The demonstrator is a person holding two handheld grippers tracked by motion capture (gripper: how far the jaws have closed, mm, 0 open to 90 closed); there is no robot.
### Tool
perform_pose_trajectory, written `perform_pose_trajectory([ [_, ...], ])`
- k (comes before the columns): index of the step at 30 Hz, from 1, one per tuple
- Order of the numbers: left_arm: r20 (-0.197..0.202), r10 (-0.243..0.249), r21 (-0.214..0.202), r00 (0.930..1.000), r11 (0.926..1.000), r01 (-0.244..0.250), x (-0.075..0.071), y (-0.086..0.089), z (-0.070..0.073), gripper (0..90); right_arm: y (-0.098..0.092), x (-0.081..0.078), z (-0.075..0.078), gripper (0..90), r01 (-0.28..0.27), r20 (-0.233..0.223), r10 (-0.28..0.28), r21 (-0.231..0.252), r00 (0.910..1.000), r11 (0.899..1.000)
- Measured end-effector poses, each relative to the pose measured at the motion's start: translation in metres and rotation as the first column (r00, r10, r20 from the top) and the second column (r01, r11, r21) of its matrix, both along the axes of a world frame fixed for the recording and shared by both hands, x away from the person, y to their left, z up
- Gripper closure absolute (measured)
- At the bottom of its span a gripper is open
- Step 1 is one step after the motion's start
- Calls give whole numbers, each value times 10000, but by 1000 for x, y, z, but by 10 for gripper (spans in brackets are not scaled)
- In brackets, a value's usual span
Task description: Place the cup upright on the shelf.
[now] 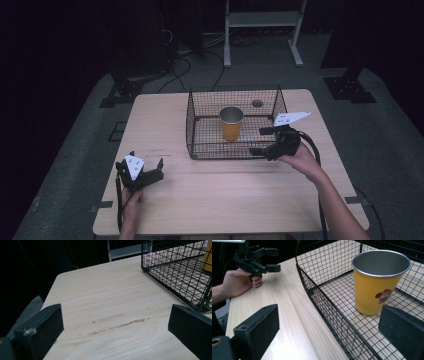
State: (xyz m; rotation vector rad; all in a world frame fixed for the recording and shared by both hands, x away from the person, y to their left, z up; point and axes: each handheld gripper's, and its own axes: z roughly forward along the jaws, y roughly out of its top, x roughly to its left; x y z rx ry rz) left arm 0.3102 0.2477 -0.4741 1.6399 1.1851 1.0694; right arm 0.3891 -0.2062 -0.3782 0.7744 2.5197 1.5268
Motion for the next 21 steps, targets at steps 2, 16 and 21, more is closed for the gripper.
perform_pose_trajectory([
  [2,-3,5,3,10000,10000,-5,0,0,0,0,-1,-5,-1,28,-79,-5,79,126,10000,9999],
  [16,3,3,13,10000,10000,-3,0,0,0,0,-13,-18,-11,28,-38,-189,41,140,9998,9999],
  [21,0,2,29,10000,10000,-2,0,0,0,0,-19,-21,-14,28,51,-208,-49,93,9998,9999],
])
